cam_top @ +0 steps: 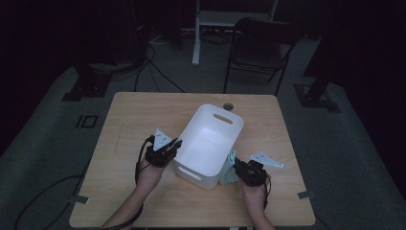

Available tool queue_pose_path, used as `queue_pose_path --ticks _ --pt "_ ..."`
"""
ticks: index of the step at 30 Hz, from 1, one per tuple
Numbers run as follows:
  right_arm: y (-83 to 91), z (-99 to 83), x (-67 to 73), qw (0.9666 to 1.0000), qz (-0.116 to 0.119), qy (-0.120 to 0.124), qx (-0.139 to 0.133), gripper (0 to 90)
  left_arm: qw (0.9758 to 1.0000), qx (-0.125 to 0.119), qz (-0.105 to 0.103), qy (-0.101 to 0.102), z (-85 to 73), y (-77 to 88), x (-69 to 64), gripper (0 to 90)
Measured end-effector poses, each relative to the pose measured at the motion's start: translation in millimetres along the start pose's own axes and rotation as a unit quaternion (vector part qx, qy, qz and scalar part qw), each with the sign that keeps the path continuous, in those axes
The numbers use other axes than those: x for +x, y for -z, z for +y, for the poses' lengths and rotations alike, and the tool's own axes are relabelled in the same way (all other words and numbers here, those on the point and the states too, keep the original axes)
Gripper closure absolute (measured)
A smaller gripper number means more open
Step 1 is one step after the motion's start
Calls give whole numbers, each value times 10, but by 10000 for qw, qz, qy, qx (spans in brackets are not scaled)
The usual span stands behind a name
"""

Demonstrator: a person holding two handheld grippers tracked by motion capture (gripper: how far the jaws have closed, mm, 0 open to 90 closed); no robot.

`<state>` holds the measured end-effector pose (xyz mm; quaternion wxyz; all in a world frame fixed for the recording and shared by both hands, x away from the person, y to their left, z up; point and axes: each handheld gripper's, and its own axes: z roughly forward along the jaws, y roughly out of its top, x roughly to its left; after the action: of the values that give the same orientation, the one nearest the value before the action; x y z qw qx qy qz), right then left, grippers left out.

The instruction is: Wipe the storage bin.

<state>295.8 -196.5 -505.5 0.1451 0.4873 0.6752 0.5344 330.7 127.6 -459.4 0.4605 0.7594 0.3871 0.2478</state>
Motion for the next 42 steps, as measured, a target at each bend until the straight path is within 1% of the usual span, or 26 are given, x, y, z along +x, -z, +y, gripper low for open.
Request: queue_pose_path --ticks 1,4,6,7,9,10,11,13,16,18,20,23,24,26,28,29,30,31,32,35,36,38,39,40,42 --pt "-29 -24 -28 10000 -37 -44 78 839 10000 1 3 0 0 0 -1 825" --pt "-83 -73 -87 9997 -74 -138 200 839 10000 3 6 2 1 -2 -1 824" --pt "-99 -81 -105 9996 -92 -135 241 840 10000 11 19 -9 3 -2 -2 823" --pt "-140 -108 -141 9992 -158 -136 332 839 10000 16 26 10 3 -3 -1 823" --pt "-170 -133 -155 9988 -252 -75 418 839 10000 9 33 35 2 -2 -1 823" --pt "-190 -153 -171 9985 -264 -105 472 839 10000 0 47 53 -2 1 -2 824" --pt "-204 -168 -190 9983 -254 -171 503 839 10000 -11 59 63 -4 1 -2 824" --pt "-216 -174 -201 9980 -260 -167 552 840 9999 -1 83 59 -2 1 -5 823" --pt "-207 -164 -186 9976 -281 -235 585 840 9999 -2 116 87 0 -3 -7 824" --pt "-173 -154 -179 9977 -174 -354 558 840 9998 -14 123 127 -2 -3 -8 825" --pt "-106 -117 -127 9984 -70 -304 465 840 9998 -22 129 128 -3 -3 -9 825" --pt "30 -53 11 9996 84 -115 240 840 9998 -38 154 151 -5 -3 -13 827" --pt "79 -38 55 9997 170 -68 178 839 9997 -44 155 157 -6 -3 -13 828" --pt "165 -13 129 9994 347 -12 67 839 9997 -44 165 170 -7 -2 -13 829" --pt "242 1 200 9986 526 -19 -24 839 9996 -31 219 162 -6 0 -22 831" --pt "279 8 245 9982 593 15 -53 838 9996 -35 236 164 -7 2 -26 834" --pt "279 8 245 9982 593 15 -53 838 9996 -35 236 164 -7 2 -26 834" --pt "316 8 302 9979 646 45 -75 838 9995 -43 247 171 -11 5 -29 835" --pt "319 5 305 9979 648 50 -82 838 9995 -40 261 177 -10 6 -35 837" --pt "301 -28 302 9979 650 54 -65 838 9997 -47 173 162 -12 7 -26 835" --pt "285 -42 296 9980 629 28 -35 839 9998 -30 155 124 -8 6 -25 835" --pt "238 -81 285 9987 502 87 31 839 9999 -26 107 102 -7 6 -19 832" --pt "215 -98 269 9989 464 64 68 839 9999 -27 105 94 -7 6 -20 832" --pt "191 -111 247 9989 451 30 91 840 9999 -26 70 90 -7 5 -16 830" --pt "169 -117 230 9991 412 28 134 840 9999 -27 65 75 -7 5 -15 826"
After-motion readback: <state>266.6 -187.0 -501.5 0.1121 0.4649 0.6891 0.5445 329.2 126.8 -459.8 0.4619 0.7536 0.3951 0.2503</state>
